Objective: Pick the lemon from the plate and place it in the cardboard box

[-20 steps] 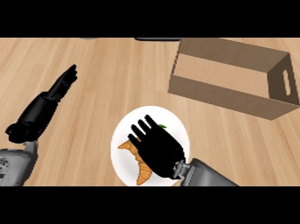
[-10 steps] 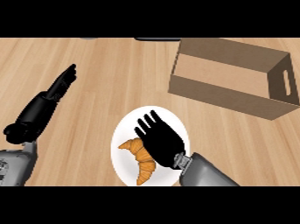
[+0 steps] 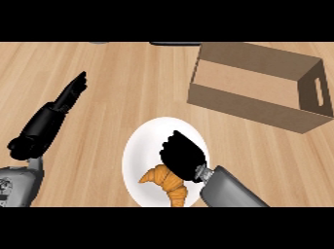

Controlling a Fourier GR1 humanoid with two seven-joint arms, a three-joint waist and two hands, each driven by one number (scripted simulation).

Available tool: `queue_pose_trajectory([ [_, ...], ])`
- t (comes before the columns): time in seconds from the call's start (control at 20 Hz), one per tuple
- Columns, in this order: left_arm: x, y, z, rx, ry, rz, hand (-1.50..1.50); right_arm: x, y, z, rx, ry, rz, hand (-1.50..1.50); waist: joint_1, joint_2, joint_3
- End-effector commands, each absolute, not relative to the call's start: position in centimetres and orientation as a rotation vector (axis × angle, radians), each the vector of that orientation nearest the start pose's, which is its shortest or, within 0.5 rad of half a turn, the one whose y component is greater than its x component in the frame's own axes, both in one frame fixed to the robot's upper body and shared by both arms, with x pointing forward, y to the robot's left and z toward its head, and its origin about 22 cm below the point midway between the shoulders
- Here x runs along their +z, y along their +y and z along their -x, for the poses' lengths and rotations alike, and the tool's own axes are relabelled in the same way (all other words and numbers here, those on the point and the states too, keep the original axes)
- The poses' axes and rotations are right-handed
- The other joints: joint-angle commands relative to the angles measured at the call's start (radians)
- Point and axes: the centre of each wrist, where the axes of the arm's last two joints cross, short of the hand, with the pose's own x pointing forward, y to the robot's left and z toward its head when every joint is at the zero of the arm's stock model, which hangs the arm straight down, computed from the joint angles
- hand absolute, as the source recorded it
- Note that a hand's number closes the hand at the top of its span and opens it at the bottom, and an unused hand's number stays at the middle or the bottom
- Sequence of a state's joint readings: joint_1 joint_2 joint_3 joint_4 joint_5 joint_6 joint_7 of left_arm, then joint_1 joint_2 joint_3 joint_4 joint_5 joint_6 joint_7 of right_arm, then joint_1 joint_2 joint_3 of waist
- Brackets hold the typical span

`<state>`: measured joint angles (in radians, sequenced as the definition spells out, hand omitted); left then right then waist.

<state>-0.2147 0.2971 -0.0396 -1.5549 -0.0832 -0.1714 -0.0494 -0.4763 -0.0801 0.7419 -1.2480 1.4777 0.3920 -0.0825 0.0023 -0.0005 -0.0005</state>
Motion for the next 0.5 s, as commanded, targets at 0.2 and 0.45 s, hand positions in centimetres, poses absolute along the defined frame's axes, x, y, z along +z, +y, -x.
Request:
queue_pose_trajectory([
  [0.2,7.3,26.4,-29.7,-0.526,-1.745,-0.093,0.0,-0.1,-5.9,-27.6,-2.759,1.795,-0.839,1.5,0.0,0.001,0.001],
  [0.45,6.8,27.5,-29.0,-0.528,-1.747,-0.096,0.0,0.4,-5.1,-26.1,-2.773,2.003,-0.675,1.5,-0.007,0.0,0.0],
])
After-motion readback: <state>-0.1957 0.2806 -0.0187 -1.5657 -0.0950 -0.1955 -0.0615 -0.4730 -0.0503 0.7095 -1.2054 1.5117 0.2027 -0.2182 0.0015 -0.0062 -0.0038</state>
